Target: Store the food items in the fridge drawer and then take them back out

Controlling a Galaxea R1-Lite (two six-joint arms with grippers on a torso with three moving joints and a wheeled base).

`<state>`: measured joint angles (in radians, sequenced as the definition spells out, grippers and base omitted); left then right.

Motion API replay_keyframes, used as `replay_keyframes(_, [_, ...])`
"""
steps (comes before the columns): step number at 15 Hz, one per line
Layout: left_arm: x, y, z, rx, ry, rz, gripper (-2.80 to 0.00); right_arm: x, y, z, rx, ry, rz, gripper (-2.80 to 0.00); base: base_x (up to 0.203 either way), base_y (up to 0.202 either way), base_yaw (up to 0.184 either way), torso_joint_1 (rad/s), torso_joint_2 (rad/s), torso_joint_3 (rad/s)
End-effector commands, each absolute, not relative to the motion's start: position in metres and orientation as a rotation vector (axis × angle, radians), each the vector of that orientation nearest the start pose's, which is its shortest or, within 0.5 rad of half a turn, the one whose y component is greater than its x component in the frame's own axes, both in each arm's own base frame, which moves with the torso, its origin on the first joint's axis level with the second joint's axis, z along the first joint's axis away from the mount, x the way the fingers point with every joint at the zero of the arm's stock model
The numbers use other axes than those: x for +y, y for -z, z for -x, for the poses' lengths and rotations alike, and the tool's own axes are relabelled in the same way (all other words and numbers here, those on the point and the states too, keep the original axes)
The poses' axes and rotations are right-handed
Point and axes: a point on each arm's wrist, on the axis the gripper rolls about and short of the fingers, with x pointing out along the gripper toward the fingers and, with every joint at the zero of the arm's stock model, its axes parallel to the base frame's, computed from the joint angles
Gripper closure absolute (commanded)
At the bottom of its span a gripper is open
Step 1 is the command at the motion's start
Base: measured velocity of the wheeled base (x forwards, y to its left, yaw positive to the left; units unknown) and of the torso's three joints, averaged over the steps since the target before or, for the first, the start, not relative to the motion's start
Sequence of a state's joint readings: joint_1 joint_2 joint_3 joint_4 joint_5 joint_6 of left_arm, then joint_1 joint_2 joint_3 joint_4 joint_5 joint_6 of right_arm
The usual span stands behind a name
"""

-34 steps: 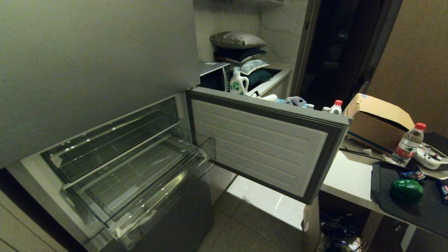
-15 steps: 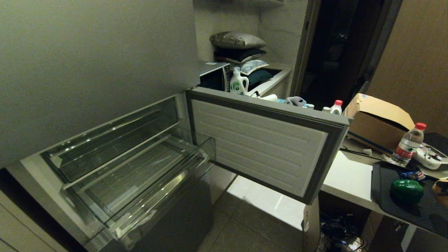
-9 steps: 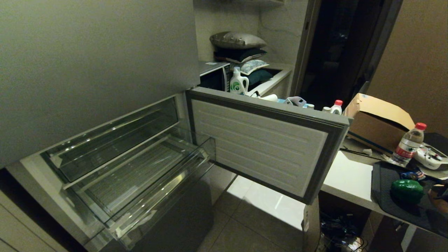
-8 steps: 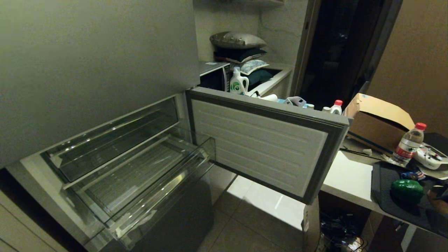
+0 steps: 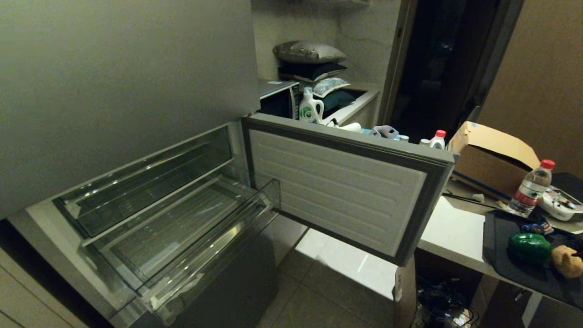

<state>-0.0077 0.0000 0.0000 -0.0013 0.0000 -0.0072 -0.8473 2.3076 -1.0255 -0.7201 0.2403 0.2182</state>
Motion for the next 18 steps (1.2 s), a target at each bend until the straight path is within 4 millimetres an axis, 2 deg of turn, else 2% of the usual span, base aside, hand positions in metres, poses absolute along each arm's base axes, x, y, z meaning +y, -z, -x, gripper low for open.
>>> replay_keyframes(1, [0.0,-0.076,0.023,-0.002,0.008,0.008,0.0,-0.3,-0.064,-0.264,0.342,0.654,-0.461,0.0,0.0,0.0,0.0,0.0,0.0,0.0])
replay_keyframes(4, [0.0,-0.076,0.023,-0.002,0.008,0.008,0.0,-0.272,-0.118,-0.236,0.259,0.633,-0.411,0.0,0.0,0.0,0.0,0.0,0.0,0.0])
replay_keyframes(6, [0.0,-0.076,0.023,-0.002,0.008,0.008,0.0,-0.239,-0.152,-0.21,0.207,0.576,-0.369,0.0,0.0,0.0,0.0,0.0,0.0,0.0])
replay_keyframes(8, [0.0,-0.076,0.023,-0.002,0.008,0.008,0.0,-0.197,-0.17,-0.178,0.199,0.501,-0.31,0.0,0.0,0.0,0.0,0.0,0.0,0.0])
replay_keyframes(9, [0.0,-0.076,0.023,-0.002,0.008,0.008,0.0,-0.173,-0.172,-0.163,0.207,0.457,-0.282,0.0,0.0,0.0,0.0,0.0,0.0,0.0])
replay_keyframes(11, [0.0,-0.076,0.023,-0.002,0.008,0.008,0.0,-0.119,-0.161,-0.138,0.247,0.322,-0.246,0.0,0.0,0.0,0.0,0.0,0.0,0.0])
replay_keyframes(14, [0.0,-0.076,0.023,-0.002,0.008,0.008,0.0,-0.051,-0.148,-0.105,0.256,0.081,-0.183,0.0,0.0,0.0,0.0,0.0,0.0,0.0])
replay_keyframes(16, [0.0,-0.076,0.023,-0.002,0.008,0.008,0.0,-0.018,-0.141,-0.073,0.208,-0.048,-0.121,0.0,0.0,0.0,0.0,0.0,0.0,0.0])
replay_keyframes(18, [0.0,-0.076,0.023,-0.002,0.008,0.008,0.0,0.0,-0.128,-0.036,0.134,-0.117,-0.065,0.0,0.0,0.0,0.0,0.0,0.0,0.0])
